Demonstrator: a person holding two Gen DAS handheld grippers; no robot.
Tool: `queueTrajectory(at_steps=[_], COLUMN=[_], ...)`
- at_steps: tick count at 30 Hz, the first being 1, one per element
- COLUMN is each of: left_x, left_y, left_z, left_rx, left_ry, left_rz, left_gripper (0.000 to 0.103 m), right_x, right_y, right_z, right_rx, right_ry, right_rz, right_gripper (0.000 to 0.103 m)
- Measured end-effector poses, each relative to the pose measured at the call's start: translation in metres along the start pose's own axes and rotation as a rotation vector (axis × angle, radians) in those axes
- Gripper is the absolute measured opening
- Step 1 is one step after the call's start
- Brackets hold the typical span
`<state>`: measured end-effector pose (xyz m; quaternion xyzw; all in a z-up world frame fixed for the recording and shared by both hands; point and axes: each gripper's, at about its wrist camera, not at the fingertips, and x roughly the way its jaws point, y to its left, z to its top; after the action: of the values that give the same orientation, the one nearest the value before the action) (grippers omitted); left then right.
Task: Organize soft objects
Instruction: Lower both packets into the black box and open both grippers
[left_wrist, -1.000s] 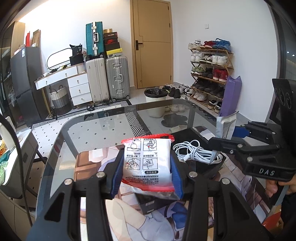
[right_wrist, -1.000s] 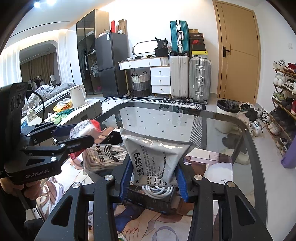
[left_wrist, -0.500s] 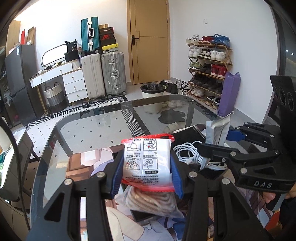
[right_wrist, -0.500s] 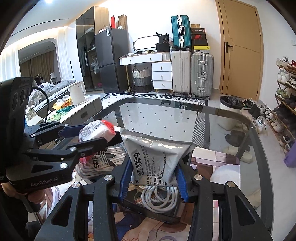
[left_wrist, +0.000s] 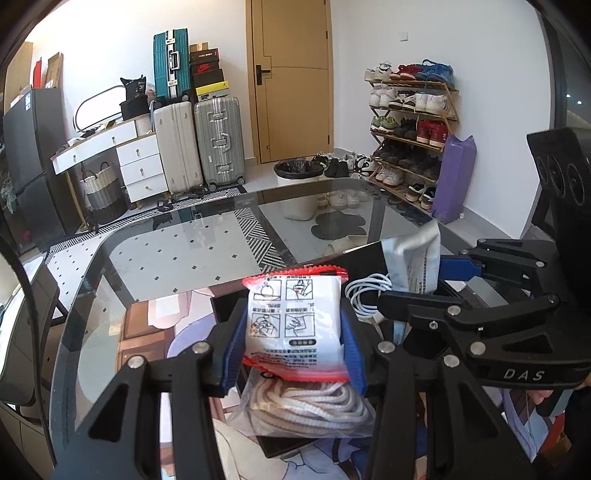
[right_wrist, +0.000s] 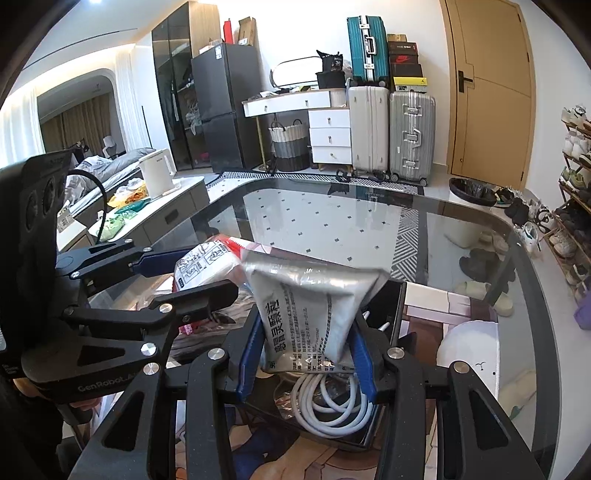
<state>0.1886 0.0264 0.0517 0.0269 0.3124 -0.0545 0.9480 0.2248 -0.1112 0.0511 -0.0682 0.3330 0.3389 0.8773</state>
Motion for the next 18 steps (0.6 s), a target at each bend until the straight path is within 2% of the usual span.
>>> queueTrajectory(at_steps=[4,5,6,8,10,11,13,14,15,18], left_x=[0.003,0.001,-0.001,-0.004,-0.008,-0.01,-0.015,-0.017,-0.021,-0.035], left_y=[0.003,0.003,0.003,0.001,-0.001,-0.001,-0.002,-0.002,-0.002,-0.004], left_z=[0.001,0.001,0.001,0.001,0.002,0.001,0.002,0.002,0.001,0.001], left_rx=[-0.009,-0.009,-0.006,0.004,0.013,0.014,0.014,0.015,0.014,0.015], left_ry=[0.008,0.007,0.006,0.003,0.002,-0.001,-0.007,-0.008,-0.015,-0.047], left_rz=[0.003,-0.002,-0.005,-0.002,0.003,0.008,0.012,0.013,0.015,0.02], left_gripper=[0.046,0.046,0.047,0.05,0.062,0.069,0.07,0.077,0.087,0.098], right_x=[-0.003,-0.004,-0.006,-0.011,-0.019,-0.022,-0.031,-0.035,-0.039,-0.049], right_y=[-0.001,-0.001,-0.002,-0.003,-0.004,-0.004,-0.005,-0.006,-0.006,-0.008], right_z=[0.002,0.003,0.003,0.002,-0.001,-0.002,-0.007,-0.009,-0.011,-0.016], right_rx=[0.008,0.005,0.003,0.006,0.01,0.011,0.018,0.023,0.027,0.034], right_ry=[-0.009,-0.012,-0.014,-0.026,-0.035,-0.038,-0.05,-0.056,-0.062,-0.066], right_rz=[-0.022,-0.028,-0.034,-0.047,-0.052,-0.055,-0.062,-0.062,-0.063,-0.072], right_gripper=[0.05,0.053,0.06,0.065,0.068,0.073,0.084,0.088,0.089,0.096])
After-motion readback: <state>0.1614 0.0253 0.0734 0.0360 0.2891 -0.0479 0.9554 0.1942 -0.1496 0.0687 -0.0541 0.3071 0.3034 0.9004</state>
